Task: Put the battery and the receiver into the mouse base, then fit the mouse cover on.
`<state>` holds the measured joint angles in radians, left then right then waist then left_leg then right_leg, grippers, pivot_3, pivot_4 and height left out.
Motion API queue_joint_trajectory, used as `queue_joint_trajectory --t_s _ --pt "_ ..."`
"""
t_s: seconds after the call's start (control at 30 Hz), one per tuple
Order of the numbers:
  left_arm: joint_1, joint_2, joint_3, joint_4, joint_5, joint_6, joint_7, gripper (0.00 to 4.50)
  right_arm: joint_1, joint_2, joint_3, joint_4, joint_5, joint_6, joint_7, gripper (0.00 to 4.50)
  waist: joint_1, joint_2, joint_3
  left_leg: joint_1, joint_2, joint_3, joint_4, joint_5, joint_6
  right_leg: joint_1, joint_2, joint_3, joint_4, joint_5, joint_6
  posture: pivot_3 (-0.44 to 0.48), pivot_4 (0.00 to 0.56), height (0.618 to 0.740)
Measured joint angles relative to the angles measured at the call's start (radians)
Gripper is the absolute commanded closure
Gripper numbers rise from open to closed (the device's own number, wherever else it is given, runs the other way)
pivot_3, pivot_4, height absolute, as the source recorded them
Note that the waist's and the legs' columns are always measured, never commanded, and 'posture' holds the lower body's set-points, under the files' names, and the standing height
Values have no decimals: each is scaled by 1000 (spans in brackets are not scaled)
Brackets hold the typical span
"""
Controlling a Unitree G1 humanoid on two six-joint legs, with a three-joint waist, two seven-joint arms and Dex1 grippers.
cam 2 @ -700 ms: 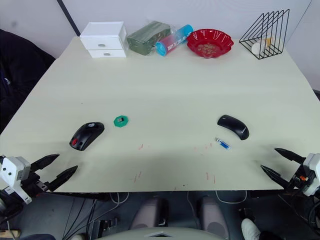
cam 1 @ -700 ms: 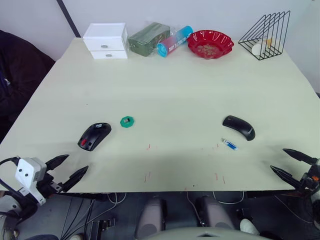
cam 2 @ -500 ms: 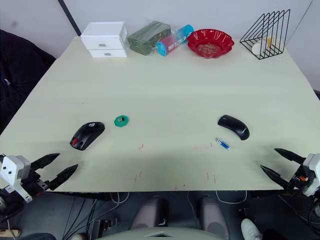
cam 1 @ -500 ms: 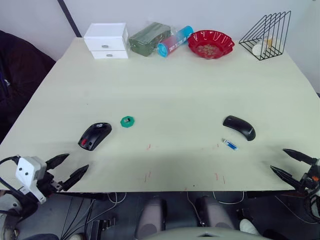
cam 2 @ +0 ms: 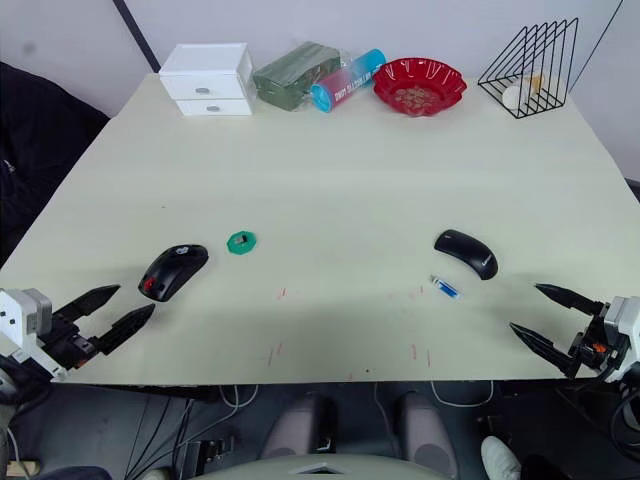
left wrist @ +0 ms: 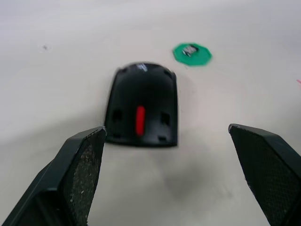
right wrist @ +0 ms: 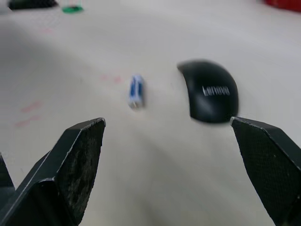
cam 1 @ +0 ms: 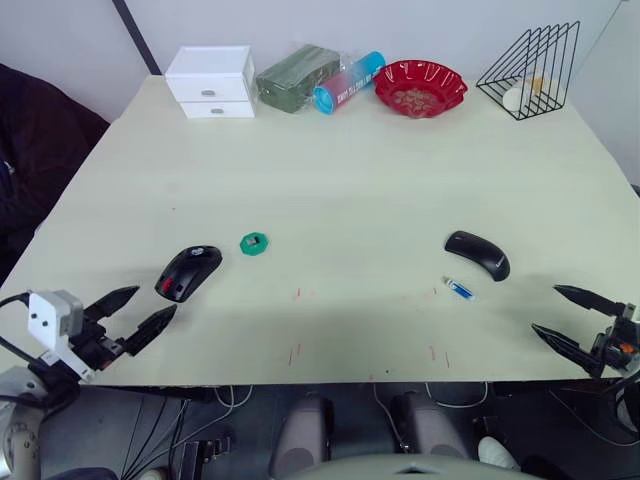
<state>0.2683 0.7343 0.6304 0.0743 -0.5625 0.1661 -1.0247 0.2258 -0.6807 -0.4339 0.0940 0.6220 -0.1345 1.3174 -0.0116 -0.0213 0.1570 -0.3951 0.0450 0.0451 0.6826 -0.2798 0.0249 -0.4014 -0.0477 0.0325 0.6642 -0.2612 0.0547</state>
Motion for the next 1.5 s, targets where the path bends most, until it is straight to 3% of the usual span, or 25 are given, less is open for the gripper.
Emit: queue_joint_trajectory --t_s 0.3,0.67,1.07,1.5 --pt "-124 53 -30 74 14 29 11 39 -60 -31 27 -112 87 68 114 0 1 0 0 0 -1 0 0 0 0 0 0 -1 0 0 0 0 150 740" --pt "-236 96 -114 118 50 71 -4 39 -100 -41 25 13 95 52 246 0 1 0 0 0 -3 -1 0 0 0 0 0 -1 0 0 0 0 150 740" --pt "-356 114 -257 177 160 103 10 39 -118 -15 24 30 89 10 251 0 1 0 0 -1 -4 -1 0 0 0 0 0 -2 0 0 0 0 150 740" --pt "-417 132 -331 260 257 117 48 39 -123 -1 24 31 80 -39 243 0 1 0 0 -1 -4 -2 0 0 0 0 0 -2 1 0 0 0 150 740"
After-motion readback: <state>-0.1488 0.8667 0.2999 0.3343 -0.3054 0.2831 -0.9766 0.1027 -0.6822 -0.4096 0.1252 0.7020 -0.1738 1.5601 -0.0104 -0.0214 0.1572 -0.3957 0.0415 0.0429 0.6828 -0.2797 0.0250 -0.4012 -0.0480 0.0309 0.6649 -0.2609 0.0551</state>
